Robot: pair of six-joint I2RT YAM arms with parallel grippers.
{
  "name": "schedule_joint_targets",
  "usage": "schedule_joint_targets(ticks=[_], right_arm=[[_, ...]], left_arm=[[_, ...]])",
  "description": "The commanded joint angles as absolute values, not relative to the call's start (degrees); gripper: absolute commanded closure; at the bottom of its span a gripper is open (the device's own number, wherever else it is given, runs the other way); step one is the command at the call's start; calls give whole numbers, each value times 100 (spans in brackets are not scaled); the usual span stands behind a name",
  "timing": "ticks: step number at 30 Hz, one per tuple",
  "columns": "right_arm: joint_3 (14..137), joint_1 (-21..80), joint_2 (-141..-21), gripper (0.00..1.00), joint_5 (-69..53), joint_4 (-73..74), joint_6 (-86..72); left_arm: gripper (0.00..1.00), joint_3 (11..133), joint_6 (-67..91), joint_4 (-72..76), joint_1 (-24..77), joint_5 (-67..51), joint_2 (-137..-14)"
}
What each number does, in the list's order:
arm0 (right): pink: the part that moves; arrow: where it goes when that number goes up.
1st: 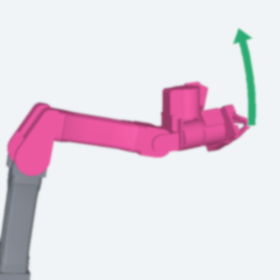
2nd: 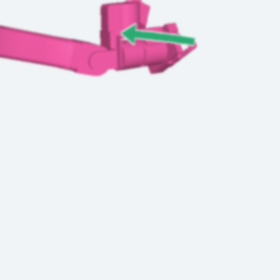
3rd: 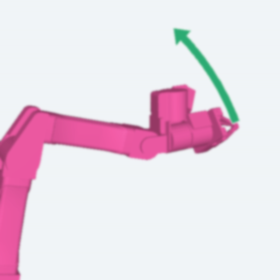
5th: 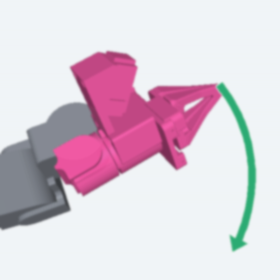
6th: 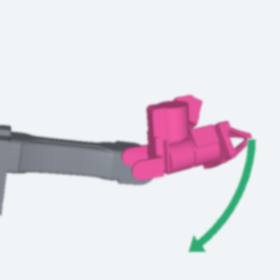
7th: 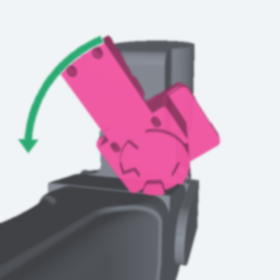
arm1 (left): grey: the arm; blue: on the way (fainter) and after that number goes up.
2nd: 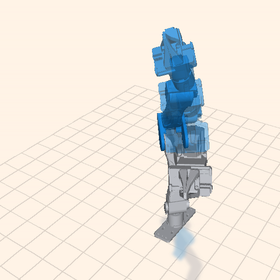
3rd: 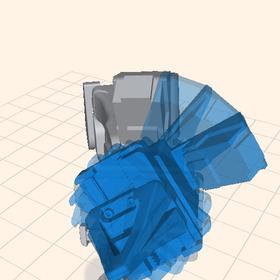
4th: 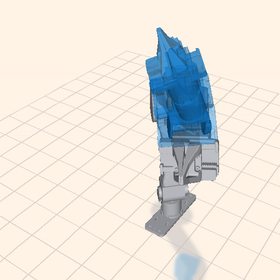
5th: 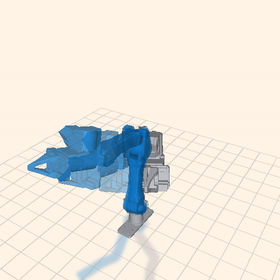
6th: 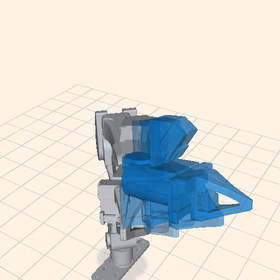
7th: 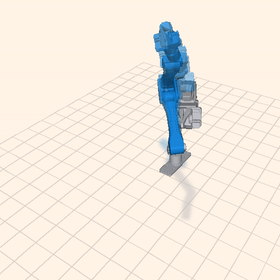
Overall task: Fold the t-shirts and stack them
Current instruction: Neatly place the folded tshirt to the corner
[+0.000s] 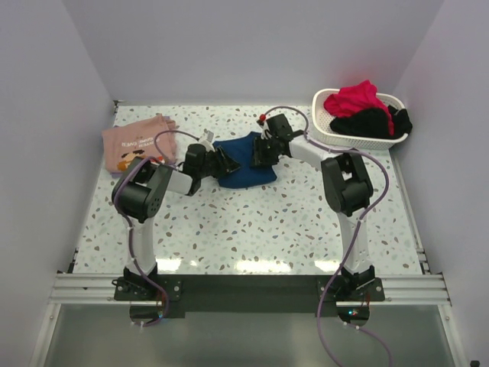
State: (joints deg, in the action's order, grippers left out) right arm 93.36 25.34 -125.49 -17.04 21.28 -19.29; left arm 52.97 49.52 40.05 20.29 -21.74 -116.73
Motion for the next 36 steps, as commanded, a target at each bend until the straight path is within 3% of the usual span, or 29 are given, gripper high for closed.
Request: schedule_joint_targets(ticks=[1, 3, 4, 6, 11, 18, 26, 36], right_arm=[[9114, 2733, -12568, 56, -1767, 2391, -1986], [9079, 2742, -12533, 56, -1775, 2391, -1995], [9036, 2742, -12472, 56, -1767, 2391, -1995], [8965, 2742, -12393, 56, -1758, 2408, -1978], [8754, 2733, -11884, 51, -1600, 2636, -1837], [8447, 2733, -11145, 28, -1459, 2865, -1670], [8060, 2742, -10679, 23, -1486, 2997, -1503], [7603, 2733, -10468, 23, -1863, 2778, -1468]], left_arm=[[62, 5370, 4799, 3244, 2083, -1855, -11927], [77, 5484, 4633, 3016, 2083, -1767, -11936], [91, 5537, 4562, 2936, 2083, -1767, -11927], [100, 5712, 4317, 2595, 2066, -1697, -11840], [100, 6352, 3395, 1663, 1864, -1652, -11348], [100, 7768, 1314, -839, 1231, -2005, -10969], [100, 9086, 37, -2599, 633, -2100, -10899], [100, 10124, -536, -3366, 71, -2355, -10802]])
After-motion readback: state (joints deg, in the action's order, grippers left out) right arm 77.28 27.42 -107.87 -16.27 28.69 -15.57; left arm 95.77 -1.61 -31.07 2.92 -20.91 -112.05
